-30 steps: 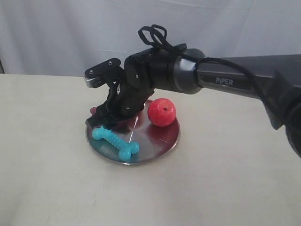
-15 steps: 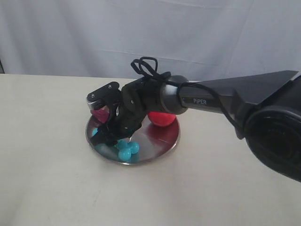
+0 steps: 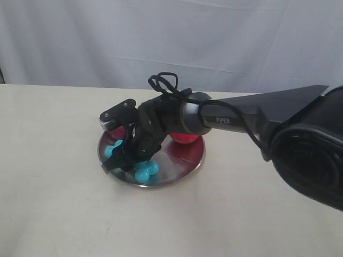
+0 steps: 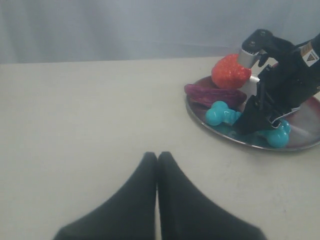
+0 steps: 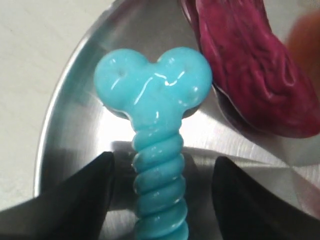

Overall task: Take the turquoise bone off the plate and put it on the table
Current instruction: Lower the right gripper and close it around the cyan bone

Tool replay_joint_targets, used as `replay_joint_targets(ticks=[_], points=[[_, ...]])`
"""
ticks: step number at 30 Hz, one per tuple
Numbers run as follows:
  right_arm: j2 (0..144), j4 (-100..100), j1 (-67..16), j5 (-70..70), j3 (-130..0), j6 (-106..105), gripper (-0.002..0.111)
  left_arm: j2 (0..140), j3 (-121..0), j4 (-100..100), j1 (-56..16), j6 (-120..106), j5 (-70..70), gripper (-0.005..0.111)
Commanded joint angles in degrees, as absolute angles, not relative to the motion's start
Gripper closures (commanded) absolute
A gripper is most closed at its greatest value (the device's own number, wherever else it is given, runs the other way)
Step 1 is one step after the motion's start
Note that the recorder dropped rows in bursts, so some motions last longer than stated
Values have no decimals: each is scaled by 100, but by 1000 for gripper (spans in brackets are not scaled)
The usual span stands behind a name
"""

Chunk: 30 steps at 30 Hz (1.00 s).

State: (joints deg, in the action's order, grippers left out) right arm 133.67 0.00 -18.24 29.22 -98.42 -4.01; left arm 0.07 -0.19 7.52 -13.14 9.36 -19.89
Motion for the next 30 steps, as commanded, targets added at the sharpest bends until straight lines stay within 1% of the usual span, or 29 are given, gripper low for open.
replay_joint_targets(ticks=[1,5,8,12,21,30], points=[[13363,0,-1823,2876,-9861,-437,59,0,0,753,-1330,926,-1985,107],[13363,0,-1823,2876,-9861,-388,83,0,0,753,-1330,926,-1985,107],[13363,0,-1823,2888,-9861,-388,94,0,0,753,-1330,926,-1985,107],[13363,0,-1823,2907,-9861,-388,104,0,0,753,-1330,926,-1985,107],[13292,0,-1823,2896,-9861,-388,105,0,0,753,-1330,926,-1985,107],[12793,0,-1823,3054,-9861,-390,105,0,0,753,-1330,948,-1985,107]])
